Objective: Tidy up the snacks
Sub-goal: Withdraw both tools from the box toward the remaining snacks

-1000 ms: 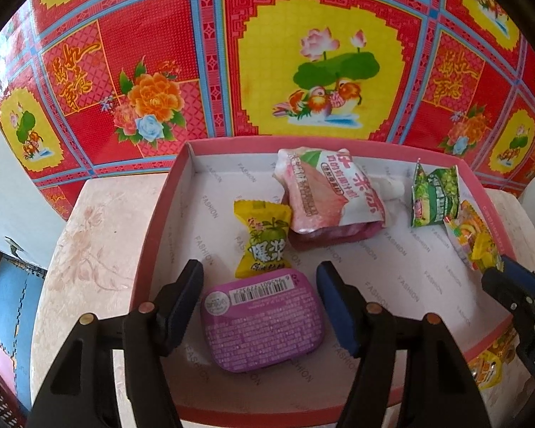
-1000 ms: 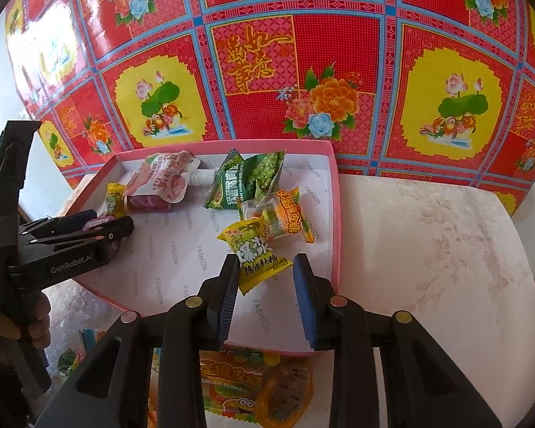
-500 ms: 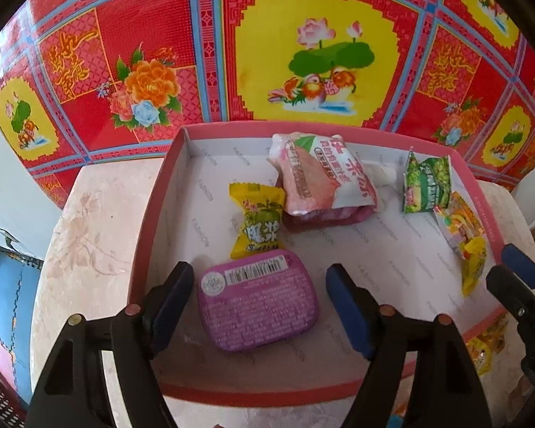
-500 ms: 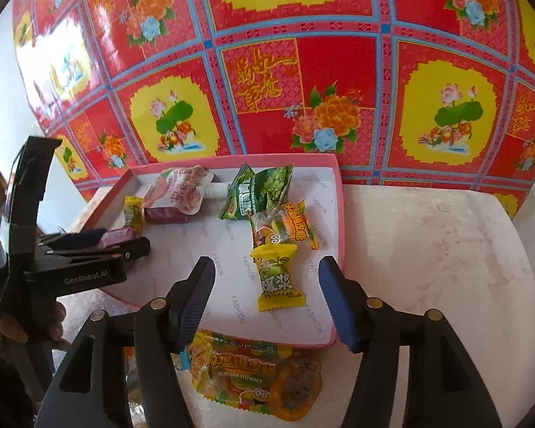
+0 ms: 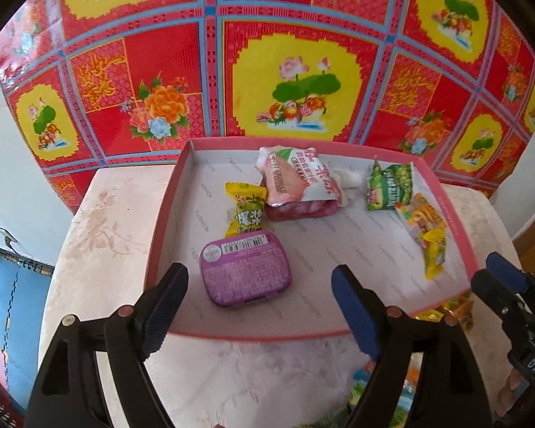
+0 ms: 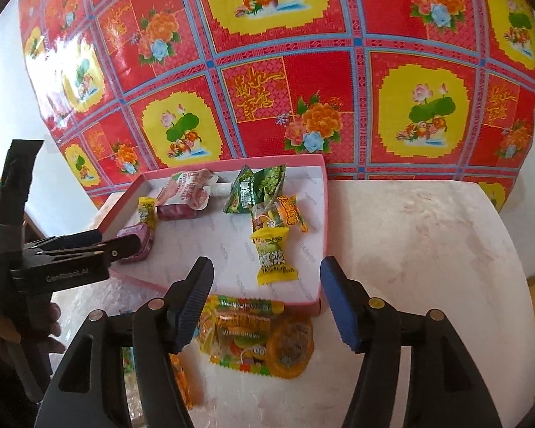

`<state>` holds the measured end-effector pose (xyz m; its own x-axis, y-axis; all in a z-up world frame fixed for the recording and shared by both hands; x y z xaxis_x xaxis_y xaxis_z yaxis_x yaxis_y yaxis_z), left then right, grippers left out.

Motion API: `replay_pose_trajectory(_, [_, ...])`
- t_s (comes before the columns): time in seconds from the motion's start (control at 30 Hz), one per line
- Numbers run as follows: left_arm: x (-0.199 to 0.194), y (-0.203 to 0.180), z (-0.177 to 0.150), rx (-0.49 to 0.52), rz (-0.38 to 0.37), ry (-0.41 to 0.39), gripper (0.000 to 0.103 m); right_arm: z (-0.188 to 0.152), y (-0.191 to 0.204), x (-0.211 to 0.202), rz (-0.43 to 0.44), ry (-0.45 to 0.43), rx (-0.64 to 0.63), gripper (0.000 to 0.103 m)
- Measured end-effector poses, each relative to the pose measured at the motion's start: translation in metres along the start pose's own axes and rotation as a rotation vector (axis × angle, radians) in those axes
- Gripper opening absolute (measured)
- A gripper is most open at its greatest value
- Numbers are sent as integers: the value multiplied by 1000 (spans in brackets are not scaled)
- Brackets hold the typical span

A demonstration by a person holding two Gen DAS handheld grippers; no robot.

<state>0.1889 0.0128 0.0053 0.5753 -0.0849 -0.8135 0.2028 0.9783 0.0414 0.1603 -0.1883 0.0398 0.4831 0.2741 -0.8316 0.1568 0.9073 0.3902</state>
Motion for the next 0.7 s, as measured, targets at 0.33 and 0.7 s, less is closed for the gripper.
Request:
replay_pose_trajectory(0.33, [-27, -17, -11, 15, -37, -4, 86, -14, -8, -19, -17, -3, 11, 64])
replay_pose_trajectory(0.7, [-44, -35, -27, 61, -59, 3, 86, -29, -24, -34, -57, 4, 23, 64])
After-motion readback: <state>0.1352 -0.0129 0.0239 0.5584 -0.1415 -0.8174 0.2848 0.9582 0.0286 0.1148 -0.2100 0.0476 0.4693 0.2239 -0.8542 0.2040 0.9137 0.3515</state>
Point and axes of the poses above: each gripper's, at about its wrist camera, not at the fingertips, and x roughly the way its jaws point, y to its left, z to its top, the point moved 8 cm from there along x, roughly the way its jaws point, and after that the axes turned 11 degrees about x, right-handed, at the moved point
